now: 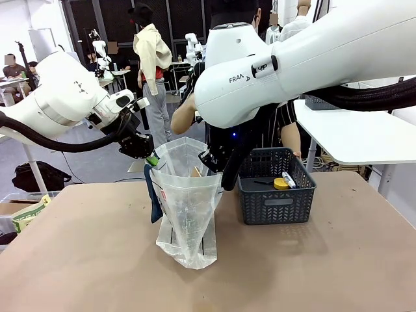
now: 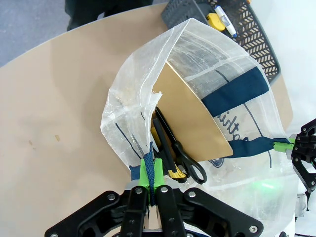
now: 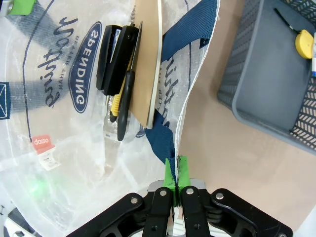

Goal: Transfer purchased items from the store into the shopping bag.
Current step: Move the Reusable shopping bag to the right side of the table.

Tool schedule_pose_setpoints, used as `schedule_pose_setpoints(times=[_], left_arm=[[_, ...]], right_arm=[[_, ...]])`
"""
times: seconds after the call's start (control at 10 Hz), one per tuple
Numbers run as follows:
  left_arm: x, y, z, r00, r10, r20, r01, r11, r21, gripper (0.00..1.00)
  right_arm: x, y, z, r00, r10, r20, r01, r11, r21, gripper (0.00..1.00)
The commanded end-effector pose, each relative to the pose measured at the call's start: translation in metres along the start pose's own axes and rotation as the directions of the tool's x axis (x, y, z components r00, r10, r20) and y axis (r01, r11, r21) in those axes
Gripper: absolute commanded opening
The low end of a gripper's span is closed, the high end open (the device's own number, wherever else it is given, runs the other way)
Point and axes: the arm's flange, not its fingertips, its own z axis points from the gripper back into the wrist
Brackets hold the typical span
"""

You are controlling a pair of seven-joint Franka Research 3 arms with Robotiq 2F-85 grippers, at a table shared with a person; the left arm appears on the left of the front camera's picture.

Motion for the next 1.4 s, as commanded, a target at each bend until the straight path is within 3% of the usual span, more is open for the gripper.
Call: schedule_pose_setpoints(times=[0.0,1.3], left_arm=[[0.0002,0.0018,0.0013,1.0,0.001,0.002,-0.001,1.0,0.003,0.0],[0.0002,0.0018,0.0013,1.0,0.001,0.002,-0.001,1.0,0.003,0.0]], right_arm=[[-0.0045,-0.0017,-0.0001,1.0,-0.006,-0.003,0.006,1.0,-0.003,0.0],[-0.0045,-0.0017,-0.0001,1.0,-0.006,-0.003,0.006,1.0,-0.003,0.0]])
